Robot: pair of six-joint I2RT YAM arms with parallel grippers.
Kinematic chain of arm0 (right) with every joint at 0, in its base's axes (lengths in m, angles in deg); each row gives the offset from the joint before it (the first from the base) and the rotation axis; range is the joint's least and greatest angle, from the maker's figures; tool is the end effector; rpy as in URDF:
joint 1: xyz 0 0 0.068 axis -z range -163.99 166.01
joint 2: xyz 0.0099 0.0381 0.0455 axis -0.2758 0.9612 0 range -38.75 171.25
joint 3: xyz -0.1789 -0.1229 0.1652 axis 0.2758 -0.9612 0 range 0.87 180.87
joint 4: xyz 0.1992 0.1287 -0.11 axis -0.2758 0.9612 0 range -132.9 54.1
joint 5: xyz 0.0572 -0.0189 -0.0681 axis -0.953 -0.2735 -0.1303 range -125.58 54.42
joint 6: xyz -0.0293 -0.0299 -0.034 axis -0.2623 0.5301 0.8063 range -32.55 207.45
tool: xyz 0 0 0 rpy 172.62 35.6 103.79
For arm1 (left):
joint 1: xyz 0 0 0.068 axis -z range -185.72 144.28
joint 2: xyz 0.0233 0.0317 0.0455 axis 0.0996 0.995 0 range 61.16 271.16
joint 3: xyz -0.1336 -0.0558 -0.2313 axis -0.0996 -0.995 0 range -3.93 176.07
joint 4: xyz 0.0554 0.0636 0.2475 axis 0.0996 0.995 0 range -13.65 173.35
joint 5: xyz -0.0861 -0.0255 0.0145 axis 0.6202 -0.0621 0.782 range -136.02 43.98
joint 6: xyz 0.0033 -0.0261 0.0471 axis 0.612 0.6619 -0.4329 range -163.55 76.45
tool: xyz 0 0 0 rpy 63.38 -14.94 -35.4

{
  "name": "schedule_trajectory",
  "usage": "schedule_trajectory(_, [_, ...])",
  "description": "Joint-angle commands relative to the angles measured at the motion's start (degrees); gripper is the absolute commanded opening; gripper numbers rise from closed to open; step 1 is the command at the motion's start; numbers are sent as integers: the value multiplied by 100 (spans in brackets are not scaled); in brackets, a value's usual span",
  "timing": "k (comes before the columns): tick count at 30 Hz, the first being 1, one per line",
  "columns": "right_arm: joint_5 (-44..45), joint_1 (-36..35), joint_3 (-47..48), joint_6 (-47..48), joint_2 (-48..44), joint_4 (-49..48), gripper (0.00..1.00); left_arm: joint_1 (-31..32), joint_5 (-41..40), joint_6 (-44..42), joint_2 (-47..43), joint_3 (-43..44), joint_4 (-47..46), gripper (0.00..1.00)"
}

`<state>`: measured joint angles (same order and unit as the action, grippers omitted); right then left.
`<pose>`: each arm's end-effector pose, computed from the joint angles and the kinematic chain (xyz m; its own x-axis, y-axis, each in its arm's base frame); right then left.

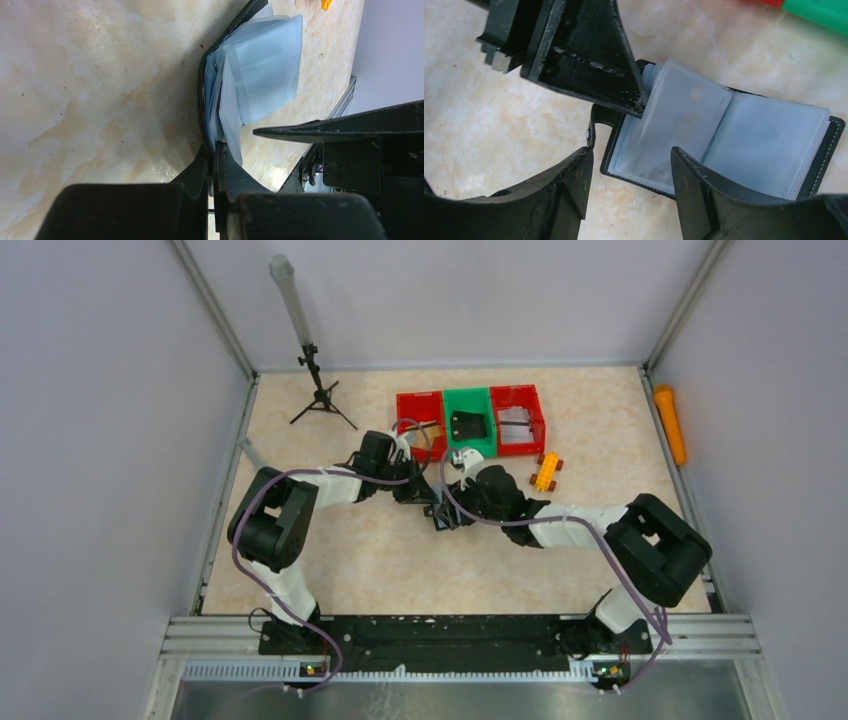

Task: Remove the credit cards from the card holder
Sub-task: Remove the credit card from the card holder.

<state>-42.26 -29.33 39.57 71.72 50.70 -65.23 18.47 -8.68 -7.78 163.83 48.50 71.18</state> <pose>0.2185 0.2270 0.1736 -0.5329 -0.1564 -0.8316 -0.6586 0.6937 0.2916 0.3132 -0.1645 0.1486 -0.9428 -0.0860 -0.3221 0.2039 0.6157 -0.7611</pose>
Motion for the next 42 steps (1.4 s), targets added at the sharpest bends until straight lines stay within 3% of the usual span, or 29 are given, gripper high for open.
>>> schedule_trajectory(1, [628,-134,417,109,167,389,60,23,93,-114,-107,145,-116,0])
schedule_trajectory(16, [1740,-416,819,350,428,1050,62,25,86,-123,-98,154,-98,0])
schedule_trajectory(24, [3039,-417,369,192,-297,943,63,25,70,-149,-107,164,-72,0])
schedule_trajectory(32, [3625,-310,292,48,-474,1104,59,25,49,-175,-116,172,-37,0])
schedule_trajectory(37, [2482,425,60,-493,-598,1053,58,24,41,-184,-118,180,-24,0])
schedule_trajectory(42, [1527,1091,-113,-871,-534,855,73,23,50,-193,-174,160,-28,0])
